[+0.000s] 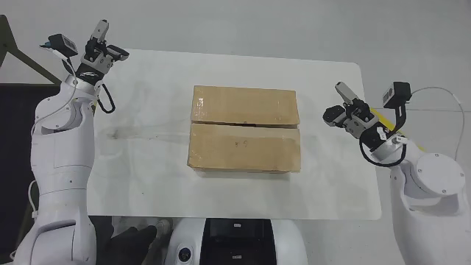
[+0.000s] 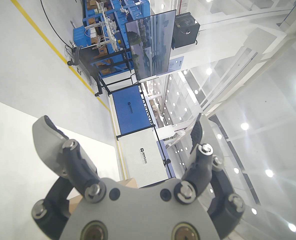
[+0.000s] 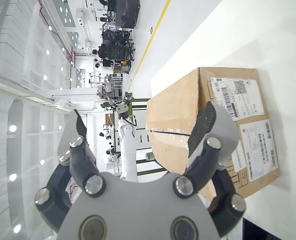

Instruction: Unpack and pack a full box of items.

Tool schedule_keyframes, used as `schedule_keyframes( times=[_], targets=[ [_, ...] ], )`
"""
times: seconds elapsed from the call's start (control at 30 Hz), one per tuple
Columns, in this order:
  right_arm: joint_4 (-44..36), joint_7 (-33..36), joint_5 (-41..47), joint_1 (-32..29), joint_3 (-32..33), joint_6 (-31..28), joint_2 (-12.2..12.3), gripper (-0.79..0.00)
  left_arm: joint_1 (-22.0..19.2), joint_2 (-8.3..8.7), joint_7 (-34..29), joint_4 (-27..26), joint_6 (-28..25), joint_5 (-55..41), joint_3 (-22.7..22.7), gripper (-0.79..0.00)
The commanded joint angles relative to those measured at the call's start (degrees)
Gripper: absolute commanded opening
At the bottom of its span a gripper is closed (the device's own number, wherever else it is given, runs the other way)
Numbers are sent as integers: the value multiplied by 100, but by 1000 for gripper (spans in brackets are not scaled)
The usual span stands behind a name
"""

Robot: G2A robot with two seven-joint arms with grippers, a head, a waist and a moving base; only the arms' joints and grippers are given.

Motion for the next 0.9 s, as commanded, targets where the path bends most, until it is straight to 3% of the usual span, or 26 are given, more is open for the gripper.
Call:
schedule_keyframes(
  times=[0.0,0.6,0.87],
  targets=[
    [0,0,0,0,0,0,0,-1,0,0,0,0,0,0,0,-1],
    [-7,21,24,-5,-17,-26,-1,0,0,0,0,0,0,0,0,0],
    [76,589,-70,-115,-123,-299,69,0,0,0,0,0,0,0,0,0]
  ],
)
